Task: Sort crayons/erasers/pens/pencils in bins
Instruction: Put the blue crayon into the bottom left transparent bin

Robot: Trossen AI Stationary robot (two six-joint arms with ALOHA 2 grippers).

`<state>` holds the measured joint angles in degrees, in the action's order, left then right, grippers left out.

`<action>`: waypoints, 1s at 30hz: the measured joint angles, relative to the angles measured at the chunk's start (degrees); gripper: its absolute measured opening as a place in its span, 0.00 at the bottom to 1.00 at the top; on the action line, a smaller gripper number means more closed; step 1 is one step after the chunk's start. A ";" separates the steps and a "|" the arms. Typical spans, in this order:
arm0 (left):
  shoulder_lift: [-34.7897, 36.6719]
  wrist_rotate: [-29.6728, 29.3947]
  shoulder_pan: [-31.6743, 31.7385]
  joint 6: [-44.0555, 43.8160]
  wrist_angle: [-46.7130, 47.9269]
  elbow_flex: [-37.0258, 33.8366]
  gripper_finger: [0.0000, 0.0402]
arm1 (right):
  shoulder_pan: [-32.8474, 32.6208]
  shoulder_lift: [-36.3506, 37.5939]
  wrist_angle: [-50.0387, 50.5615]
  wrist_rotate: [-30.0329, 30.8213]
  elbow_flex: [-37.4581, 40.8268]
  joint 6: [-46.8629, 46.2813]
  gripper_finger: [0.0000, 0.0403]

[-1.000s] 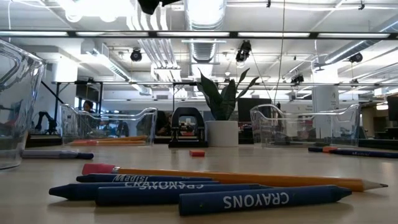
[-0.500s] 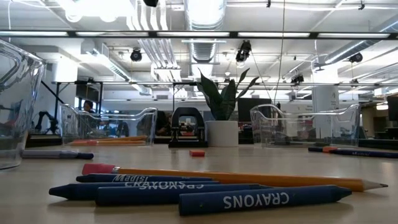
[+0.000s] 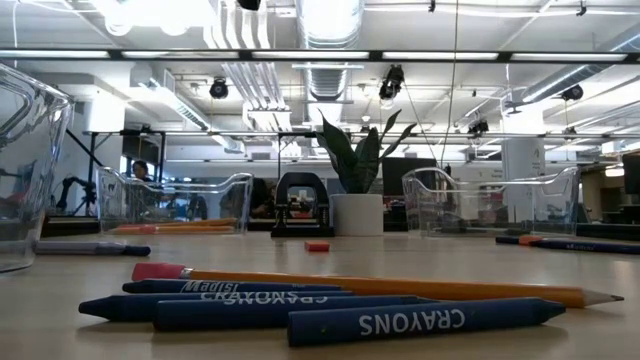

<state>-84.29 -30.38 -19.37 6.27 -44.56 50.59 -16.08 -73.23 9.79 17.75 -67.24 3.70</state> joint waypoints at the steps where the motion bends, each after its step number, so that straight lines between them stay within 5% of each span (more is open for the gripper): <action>1: 0.00 0.71 0.18 0.02 -0.02 0.00 0.12 | -0.02 0.00 -0.18 -0.06 0.00 0.02 0.03; 4: 0.00 3.28 0.63 -0.05 -0.11 0.00 0.03 | -0.07 0.00 -0.21 -0.27 0.00 0.51 0.03; 10: 0.00 4.36 0.93 -0.08 -0.04 0.10 0.05 | -0.07 0.00 -0.21 -0.18 0.00 0.65 0.04; 14: 0.00 4.72 1.04 -1.34 0.18 0.09 0.04 | -0.04 0.00 2.80 -0.10 -1.28 -1.48 0.14; 23: 0.35 5.30 1.21 -5.70 9.16 0.24 0.04 | 0.00 0.07 35.63 0.71 -15.60 -12.32 0.44; 30: 7.80 8.80 0.95 -22.01 32.73 2.44 0.04 | -0.06 0.15 60.20 3.28 -16.82 -31.35 0.48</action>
<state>-76.49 -21.58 -18.42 -15.74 -11.83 53.03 -16.14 -73.08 69.99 21.03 -84.06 -27.64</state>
